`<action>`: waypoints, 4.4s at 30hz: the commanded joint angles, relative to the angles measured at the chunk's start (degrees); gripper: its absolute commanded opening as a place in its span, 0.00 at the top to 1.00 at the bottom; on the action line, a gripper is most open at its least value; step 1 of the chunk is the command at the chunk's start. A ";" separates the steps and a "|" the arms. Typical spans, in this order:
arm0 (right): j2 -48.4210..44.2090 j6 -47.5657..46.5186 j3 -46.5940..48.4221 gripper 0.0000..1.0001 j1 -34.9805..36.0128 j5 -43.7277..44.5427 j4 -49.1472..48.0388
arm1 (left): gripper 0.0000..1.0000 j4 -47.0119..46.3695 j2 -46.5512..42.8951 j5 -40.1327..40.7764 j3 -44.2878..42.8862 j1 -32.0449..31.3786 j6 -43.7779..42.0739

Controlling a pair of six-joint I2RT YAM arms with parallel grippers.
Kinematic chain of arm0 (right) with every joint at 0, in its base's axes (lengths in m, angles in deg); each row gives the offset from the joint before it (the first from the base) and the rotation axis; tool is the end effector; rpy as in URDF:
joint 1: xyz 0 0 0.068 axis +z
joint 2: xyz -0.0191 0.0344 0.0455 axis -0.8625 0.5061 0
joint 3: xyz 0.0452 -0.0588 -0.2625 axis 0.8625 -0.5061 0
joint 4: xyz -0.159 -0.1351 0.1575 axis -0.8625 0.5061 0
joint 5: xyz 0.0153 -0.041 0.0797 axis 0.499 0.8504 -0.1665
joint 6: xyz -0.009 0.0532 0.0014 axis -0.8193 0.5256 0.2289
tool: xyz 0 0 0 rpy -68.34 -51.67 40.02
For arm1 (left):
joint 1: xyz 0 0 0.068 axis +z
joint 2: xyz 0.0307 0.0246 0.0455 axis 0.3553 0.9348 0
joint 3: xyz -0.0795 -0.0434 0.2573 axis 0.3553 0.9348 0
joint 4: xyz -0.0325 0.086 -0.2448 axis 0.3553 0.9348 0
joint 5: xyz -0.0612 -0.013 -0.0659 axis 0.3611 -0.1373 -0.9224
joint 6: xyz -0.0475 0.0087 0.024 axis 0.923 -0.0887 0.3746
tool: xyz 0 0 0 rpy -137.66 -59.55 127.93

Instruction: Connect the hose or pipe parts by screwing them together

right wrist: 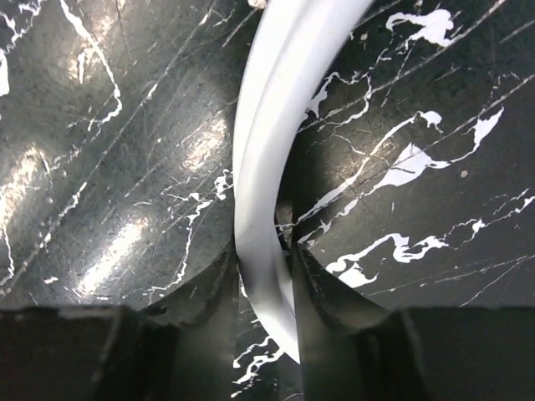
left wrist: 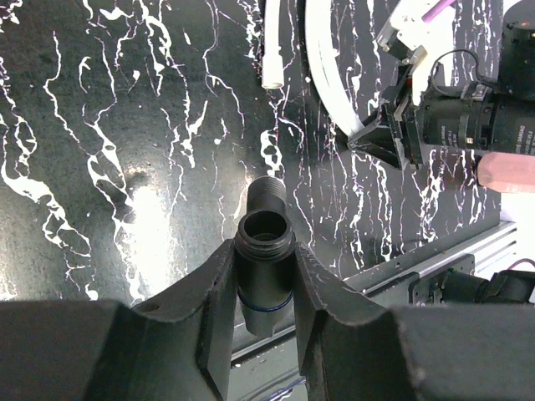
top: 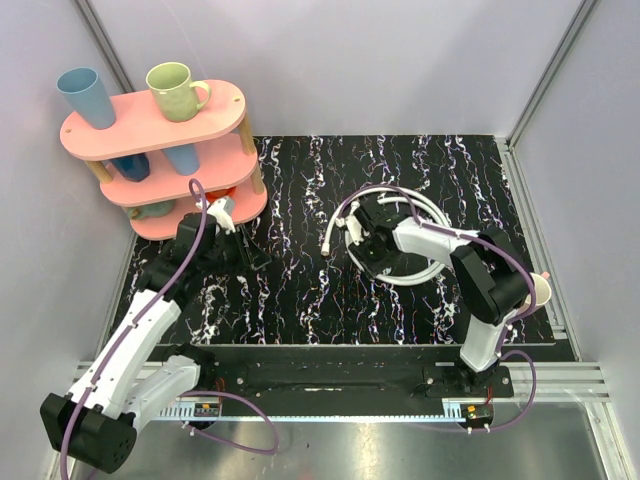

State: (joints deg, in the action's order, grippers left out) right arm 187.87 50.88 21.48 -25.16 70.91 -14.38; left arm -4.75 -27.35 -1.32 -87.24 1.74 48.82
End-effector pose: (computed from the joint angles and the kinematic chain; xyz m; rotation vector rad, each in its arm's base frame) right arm 0.2839 0.1989 0.1591 -1.1540 2.5909 0.2246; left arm 0.1697 -0.0687 0.2949 -0.1298 2.3217 -0.7820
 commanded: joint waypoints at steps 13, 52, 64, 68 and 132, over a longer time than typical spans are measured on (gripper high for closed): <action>1.46 46.48 0.97 1.00 9.86 6.88 -10.29 | 1.00 -2.88 0.43 2.59 -2.35 2.10 0.67; -3.98 51.97 7.47 0.44 20.85 30.03 -20.58 | 1.00 -5.87 9.31 0.92 -1.73 5.01 0.58; -3.64 -24.32 13.46 0.40 5.47 -4.94 -19.00 | 1.00 -5.43 7.81 -0.49 -1.82 5.80 -1.53; 2.49 -33.38 19.05 0.39 -0.83 -11.09 -14.29 | 1.00 -7.53 7.02 -3.37 1.07 5.80 -1.00; 29.41 -56.59 38.85 0.75 -3.59 -29.57 1.57 | 1.00 -10.79 6.75 -8.84 5.04 6.50 2.16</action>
State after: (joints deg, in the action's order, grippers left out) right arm 215.73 -4.20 59.10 -29.86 40.92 -11.40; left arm -11.11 -20.64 -9.50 -81.30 7.84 50.33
